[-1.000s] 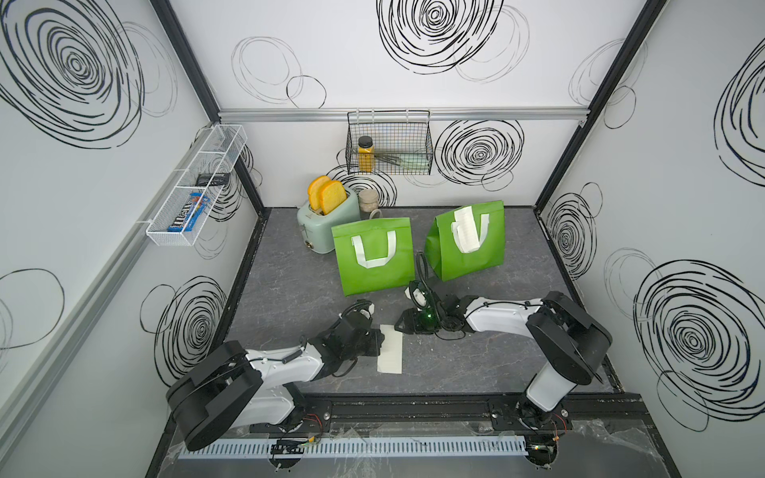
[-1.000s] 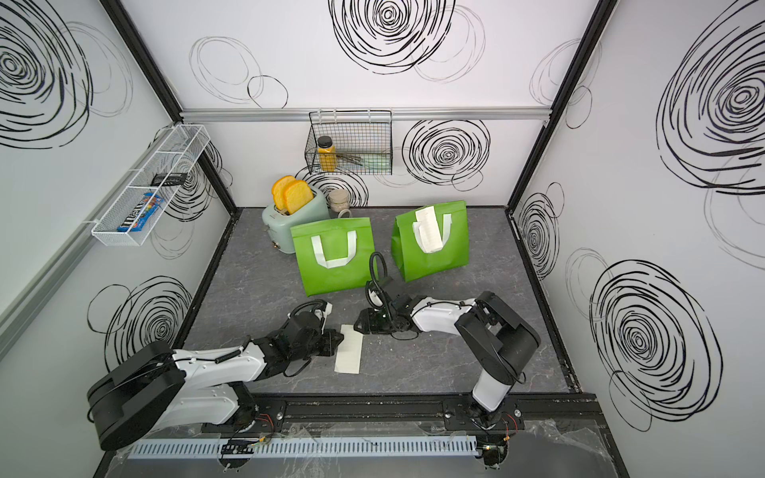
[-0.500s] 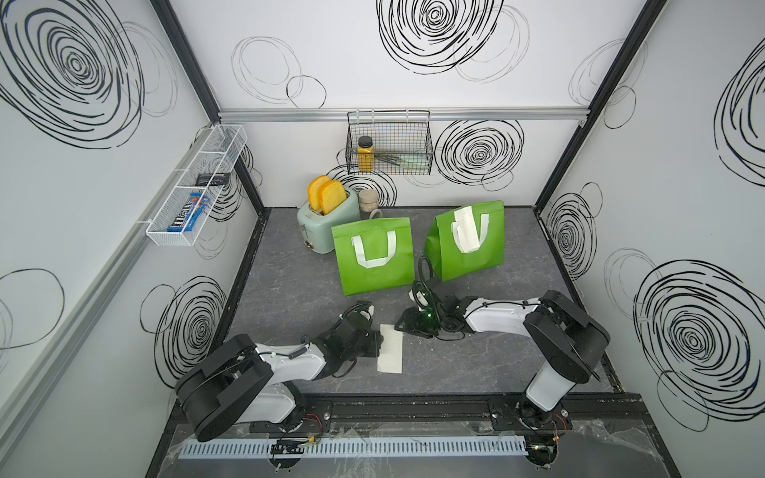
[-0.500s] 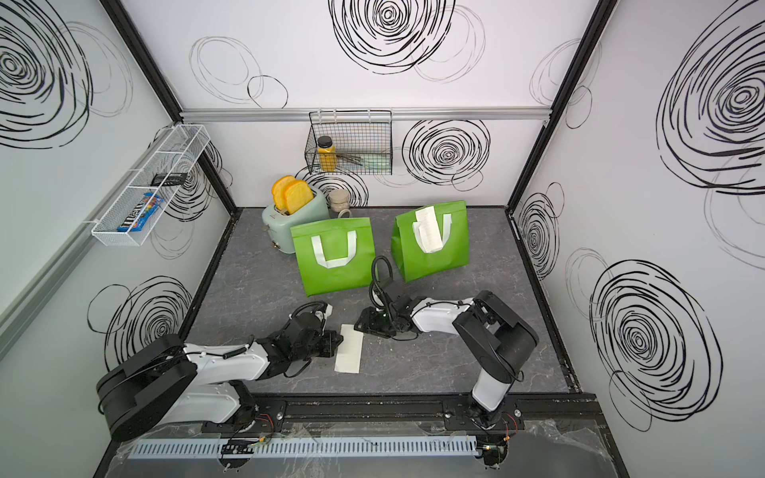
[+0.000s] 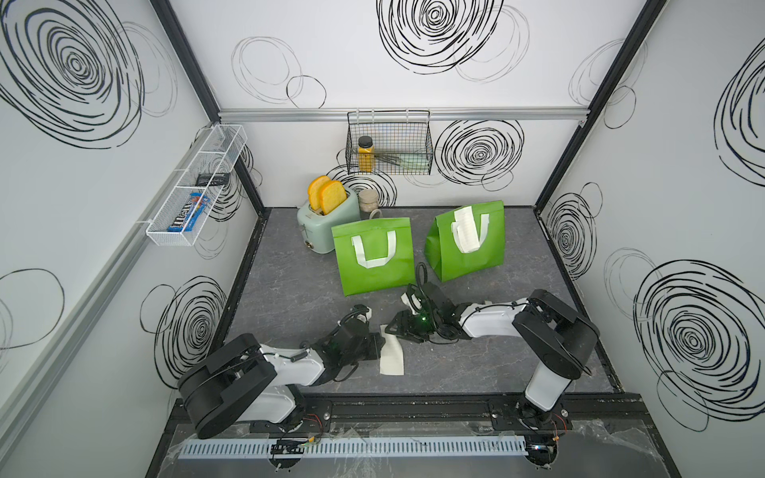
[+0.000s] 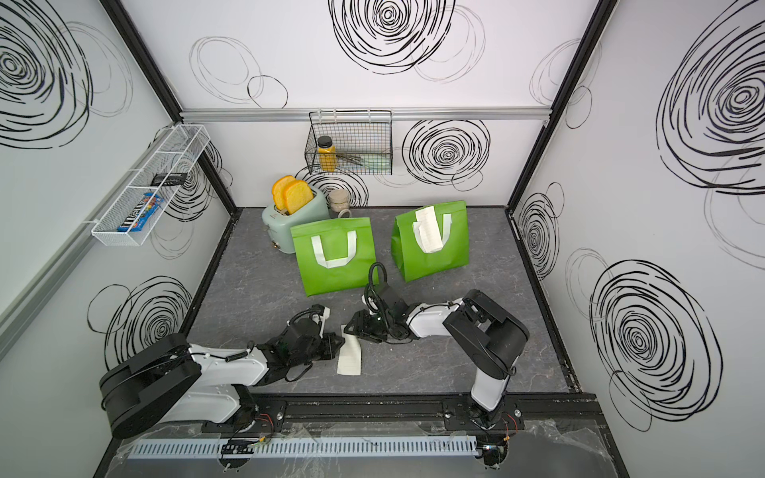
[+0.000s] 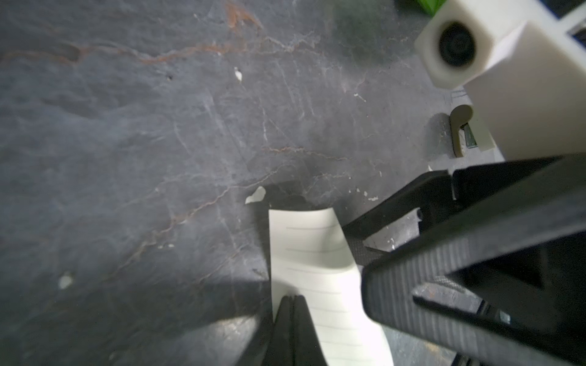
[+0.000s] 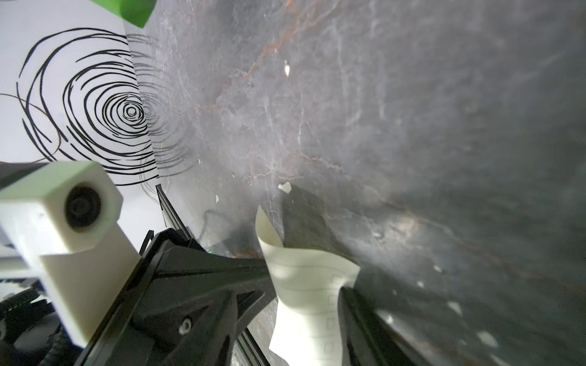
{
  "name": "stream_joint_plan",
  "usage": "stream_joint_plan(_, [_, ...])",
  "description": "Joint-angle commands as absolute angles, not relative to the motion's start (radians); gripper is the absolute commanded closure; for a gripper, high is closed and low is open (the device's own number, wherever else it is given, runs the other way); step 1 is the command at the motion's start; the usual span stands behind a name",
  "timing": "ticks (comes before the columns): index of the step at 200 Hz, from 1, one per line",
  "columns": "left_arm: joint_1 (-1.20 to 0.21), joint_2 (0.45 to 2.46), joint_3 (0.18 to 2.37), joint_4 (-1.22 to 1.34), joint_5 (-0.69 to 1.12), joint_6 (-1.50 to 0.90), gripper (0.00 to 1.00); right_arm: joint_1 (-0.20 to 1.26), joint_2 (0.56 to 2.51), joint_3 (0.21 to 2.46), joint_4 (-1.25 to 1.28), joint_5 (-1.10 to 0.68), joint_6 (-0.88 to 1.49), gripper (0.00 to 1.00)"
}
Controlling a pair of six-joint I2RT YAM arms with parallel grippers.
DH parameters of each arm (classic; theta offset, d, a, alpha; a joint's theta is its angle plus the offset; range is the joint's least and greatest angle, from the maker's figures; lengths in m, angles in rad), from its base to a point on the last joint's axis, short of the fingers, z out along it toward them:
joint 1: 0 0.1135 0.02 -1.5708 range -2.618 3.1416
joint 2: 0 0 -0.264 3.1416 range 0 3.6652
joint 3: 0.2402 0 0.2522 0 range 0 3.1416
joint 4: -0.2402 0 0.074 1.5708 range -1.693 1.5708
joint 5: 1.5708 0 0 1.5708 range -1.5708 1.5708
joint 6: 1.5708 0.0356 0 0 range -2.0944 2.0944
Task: Staple the receipts to the bags
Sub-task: Pick up the receipt from the center of the board.
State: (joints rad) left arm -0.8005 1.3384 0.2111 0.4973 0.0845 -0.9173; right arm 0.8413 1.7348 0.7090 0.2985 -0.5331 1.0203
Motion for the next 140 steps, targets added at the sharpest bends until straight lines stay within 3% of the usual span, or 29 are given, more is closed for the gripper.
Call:
stream_joint_plan(1, [-0.805, 1.331, 0.198, 0.472, 0.067, -0.952, 1.0, 0.854, 1.711, 0.656, 0.323, -0.582, 0.998, 0.47])
stream_joint_plan(74, [-0.806, 1.312, 0.205, 0.477, 0.078, -0.959, 1.0, 0.869, 1.741, 0.694, 0.298, -0.535, 0.905, 0.6])
stream_joint_plan(98, [-0.802, 1.285, 0.209, 0.458, 0.077, -0.955, 1.0, 0.869, 1.762, 0.723, 0.285, -0.532, 0.887, 0.79])
stream_joint_plan(129, [-0.764, 1.235, 0.219, 0.413, 0.099, -0.931, 1.0, 0.87, 1.754, 0.735, 0.278, -0.536, 0.869, 0.8])
stream_joint_plan(135, [-0.751, 1.219, 0.22, 0.405, 0.109, -0.923, 0.98, 0.869, 1.75, 0.736, 0.278, -0.537, 0.864, 0.79])
stream_joint_plan(140, [-0.739, 1.204, 0.222, 0.398, 0.115, -0.915, 0.89, 0.869, 1.745, 0.737, 0.277, -0.537, 0.859, 0.79])
